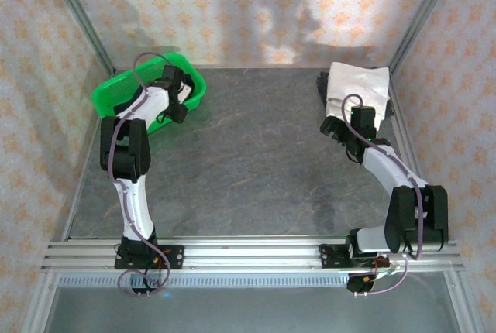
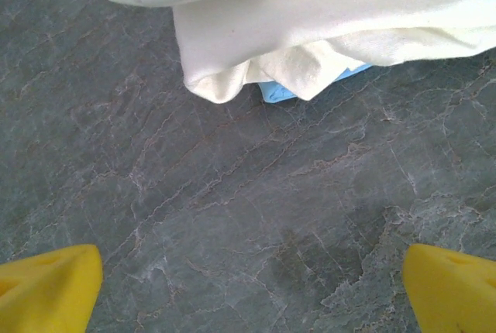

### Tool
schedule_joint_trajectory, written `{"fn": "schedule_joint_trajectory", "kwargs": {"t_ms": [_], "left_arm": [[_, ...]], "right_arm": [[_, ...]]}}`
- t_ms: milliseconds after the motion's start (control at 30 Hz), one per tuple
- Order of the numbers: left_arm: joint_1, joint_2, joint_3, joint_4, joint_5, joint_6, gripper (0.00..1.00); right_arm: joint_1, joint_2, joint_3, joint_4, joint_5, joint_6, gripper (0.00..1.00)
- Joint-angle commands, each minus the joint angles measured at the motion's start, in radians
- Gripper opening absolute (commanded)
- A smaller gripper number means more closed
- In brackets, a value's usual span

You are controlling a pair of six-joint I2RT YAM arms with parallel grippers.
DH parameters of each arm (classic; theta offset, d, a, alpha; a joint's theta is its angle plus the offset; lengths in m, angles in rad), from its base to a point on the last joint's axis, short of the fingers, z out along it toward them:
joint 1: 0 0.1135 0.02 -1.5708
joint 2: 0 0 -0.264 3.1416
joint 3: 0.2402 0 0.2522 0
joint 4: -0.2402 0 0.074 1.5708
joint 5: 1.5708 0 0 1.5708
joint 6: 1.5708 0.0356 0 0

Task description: Fold and stack the t-shirts

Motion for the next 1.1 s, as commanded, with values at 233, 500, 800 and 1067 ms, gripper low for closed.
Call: {"fn": "schedule_joint_trajectory", "kwargs": {"t_ms": [233, 500, 800, 1067], "left_arm": [[0.0, 0.1, 0.255, -0.234, -0.06, -0.175, 0.28], [0.033, 0.27, 0.539, -0.351, -0.151, -0.23, 0.18], [0.092, 0.435, 0.821, -0.424, -0.191, -0.235, 0.13], [0.09, 0.409, 0.864, -0.43, -0.087, -0.252, 0.41]], "right_arm": [[-0.006, 0.018, 0.05, -0.048, 0.026, -0.015, 0.99], [-0.009, 0.023, 0.055, -0.063, 0.042, -0.017, 0.99], [-0.01, 0.038, 0.064, -0.079, 0.067, -0.01, 0.99], [-0.011, 0.047, 0.08, -0.102, 0.063, -0.009, 0.99]]}}
